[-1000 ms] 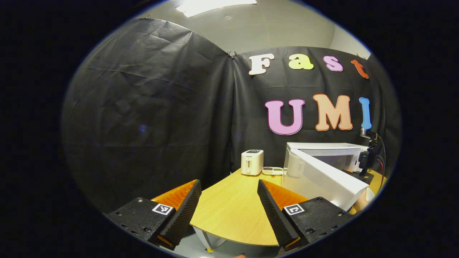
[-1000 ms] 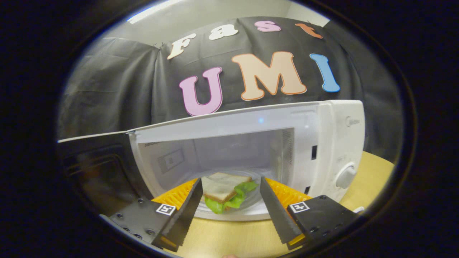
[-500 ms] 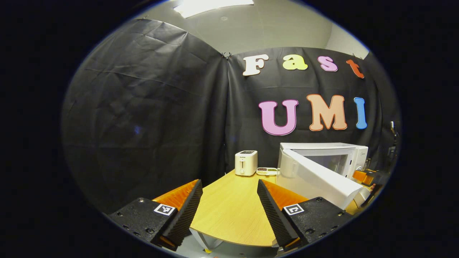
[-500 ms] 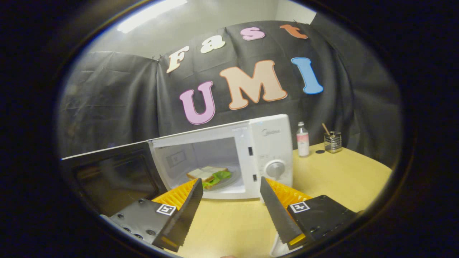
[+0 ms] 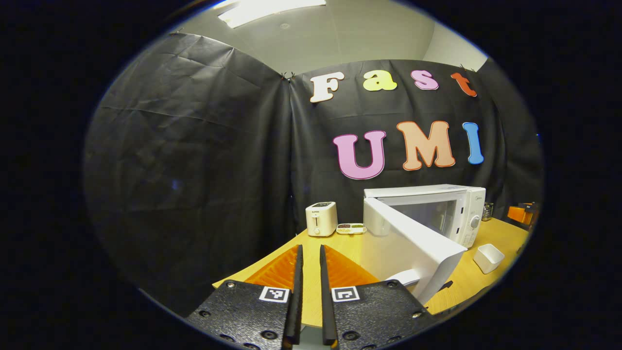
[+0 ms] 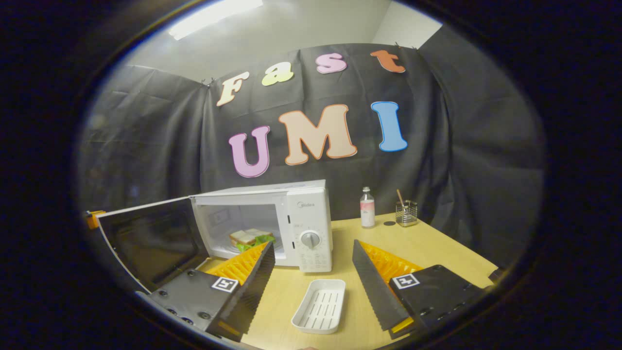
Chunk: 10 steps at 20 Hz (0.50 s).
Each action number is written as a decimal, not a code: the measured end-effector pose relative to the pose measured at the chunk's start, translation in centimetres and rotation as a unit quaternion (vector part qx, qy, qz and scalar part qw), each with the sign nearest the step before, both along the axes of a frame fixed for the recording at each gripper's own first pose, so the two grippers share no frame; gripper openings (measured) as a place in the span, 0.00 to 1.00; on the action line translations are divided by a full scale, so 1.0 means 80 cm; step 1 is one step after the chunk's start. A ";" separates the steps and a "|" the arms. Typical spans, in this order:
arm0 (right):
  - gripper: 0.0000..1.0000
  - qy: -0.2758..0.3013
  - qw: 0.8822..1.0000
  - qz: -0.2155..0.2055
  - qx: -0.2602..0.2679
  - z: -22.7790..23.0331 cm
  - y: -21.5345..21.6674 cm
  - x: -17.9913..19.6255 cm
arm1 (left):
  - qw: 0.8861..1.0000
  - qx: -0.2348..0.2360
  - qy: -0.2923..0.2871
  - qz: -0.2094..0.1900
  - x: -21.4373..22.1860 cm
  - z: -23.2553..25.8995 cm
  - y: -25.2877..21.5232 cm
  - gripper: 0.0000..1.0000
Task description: Open the microwave oven with the left hand, put the food in, and close the microwave oven.
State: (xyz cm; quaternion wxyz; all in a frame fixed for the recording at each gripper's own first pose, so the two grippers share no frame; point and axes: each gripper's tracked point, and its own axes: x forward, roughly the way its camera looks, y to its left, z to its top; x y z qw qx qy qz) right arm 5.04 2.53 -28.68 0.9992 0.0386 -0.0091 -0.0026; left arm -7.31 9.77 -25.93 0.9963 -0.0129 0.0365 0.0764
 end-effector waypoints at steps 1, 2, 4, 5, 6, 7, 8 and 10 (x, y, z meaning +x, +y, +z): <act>0.92 -0.003 1.000 0.002 0.001 0.008 -0.003 -0.006 | 1.000 -0.001 0.002 -0.006 0.000 -0.001 -0.005 0.10; 0.92 -0.008 1.000 -0.001 -0.002 0.015 -0.008 -0.012 | 1.000 -0.002 0.003 -0.011 0.000 -0.002 -0.009 0.07; 0.92 -0.018 1.000 -0.006 -0.013 0.030 -0.022 -0.021 | 1.000 -0.005 0.005 -0.022 -0.001 -0.004 -0.014 0.01; 0.92 -0.021 1.000 -0.006 -0.016 0.035 -0.028 -0.027 | 1.000 -0.009 0.005 -0.027 0.001 -0.003 -0.019 0.01; 0.92 -0.023 1.000 -0.008 -0.016 0.041 -0.033 -0.032 | 0.999 -0.013 0.006 -0.032 0.002 -0.004 -0.023 0.02; 0.92 -0.026 0.999 -0.008 -0.018 0.046 -0.039 -0.038 | 0.999 -0.016 0.008 -0.040 0.003 -0.004 -0.031 0.02; 0.92 -0.028 0.999 -0.009 -0.020 0.051 -0.044 -0.044 | 0.999 -0.017 0.007 -0.048 0.002 -0.005 -0.038 0.01; 0.92 -0.035 0.999 -0.016 -0.018 0.062 -0.056 -0.055 | 0.998 -0.015 0.015 -0.060 0.001 -0.008 -0.047 0.01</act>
